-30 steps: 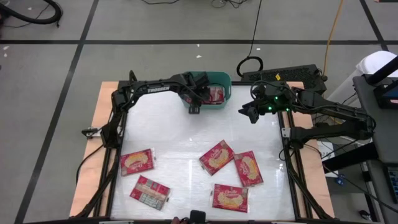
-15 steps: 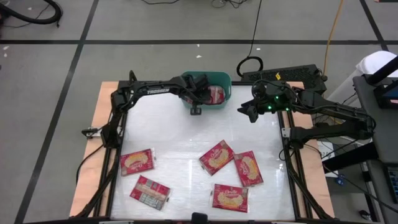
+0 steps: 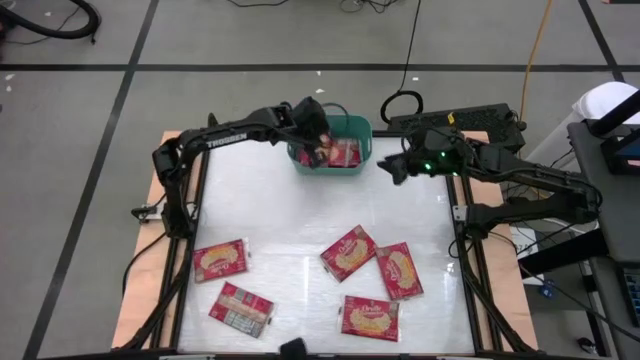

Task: Sort popcorn bags into baskets
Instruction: Put the popcorn bag into the green bin

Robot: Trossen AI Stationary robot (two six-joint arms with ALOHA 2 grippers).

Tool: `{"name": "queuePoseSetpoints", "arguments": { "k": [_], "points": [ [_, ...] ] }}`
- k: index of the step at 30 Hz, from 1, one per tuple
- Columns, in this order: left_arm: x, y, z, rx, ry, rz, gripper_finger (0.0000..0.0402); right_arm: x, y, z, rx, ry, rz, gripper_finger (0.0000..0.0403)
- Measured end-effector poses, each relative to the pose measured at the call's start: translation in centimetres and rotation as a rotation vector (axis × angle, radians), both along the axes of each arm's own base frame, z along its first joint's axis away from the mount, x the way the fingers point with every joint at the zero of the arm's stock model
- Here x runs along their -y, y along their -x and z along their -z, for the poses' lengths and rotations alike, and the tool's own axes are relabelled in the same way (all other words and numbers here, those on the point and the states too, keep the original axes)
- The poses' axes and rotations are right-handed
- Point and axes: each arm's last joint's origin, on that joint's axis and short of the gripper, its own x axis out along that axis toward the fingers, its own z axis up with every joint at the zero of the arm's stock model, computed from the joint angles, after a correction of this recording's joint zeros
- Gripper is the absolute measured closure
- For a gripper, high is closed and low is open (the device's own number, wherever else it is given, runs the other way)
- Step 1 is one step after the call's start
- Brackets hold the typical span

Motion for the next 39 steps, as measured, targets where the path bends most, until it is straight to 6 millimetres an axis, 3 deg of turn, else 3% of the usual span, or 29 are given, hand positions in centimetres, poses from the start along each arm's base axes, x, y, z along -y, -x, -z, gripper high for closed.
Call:
{"name": "queuePoseSetpoints", "arguments": {
  "k": [6,8,12,15,19,21,27,31,35,39],
  "points": [
    [0.4,3.5,-3.2,0.084,0.208,-0.313,0.0367,1.6,-4.0,-1.1,0.294,-0.068,0.075,0.0213],
    [1.1,4.8,-4.7,0.104,0.216,-0.333,0.0368,2.6,-5.2,-0.6,0.276,-0.09,0.097,0.0213],
    [2.0,7.2,-7.9,0.179,0.16,-0.351,0.0376,4.8,-8.0,-1.5,0.258,-0.062,0.049,0.0213],
    [1.8,8.8,-8.9,0.185,0.137,-0.377,0.0385,7.0,-10.0,-1.8,0.222,-0.096,0.093,0.0213],
    [1.6,10.7,-9.7,0.182,0.155,-0.437,0.0396,10.7,-11.8,-0.4,0.1,-0.188,0.116,0.0213],
    [1.7,11.5,-9.6,0.185,0.15,-0.447,0.0398,12.4,-12.7,0.7,0.078,-0.244,0.08,0.021],
    [3.2,13.4,-7.0,0.234,0.224,-0.45,0.0383,16.0,-15.0,6.2,0.031,-0.421,0.048,0.0176],
    [5.1,14.5,-4.9,0.245,0.298,-0.475,0.0377,17.6,-16.3,8.0,0.108,-0.489,-0.001,0.014],
    [7.0,15.2,-3.5,0.273,0.34,-0.476,0.0376,18.2,-16.7,8.6,0.135,-0.484,0.039,0.0119],
    [8.0,15.6,-2.6,0.311,0.374,-0.49,0.0376,18.4,-16.5,10.5,0.023,-0.519,0.079,0.0117]
  ]
}}
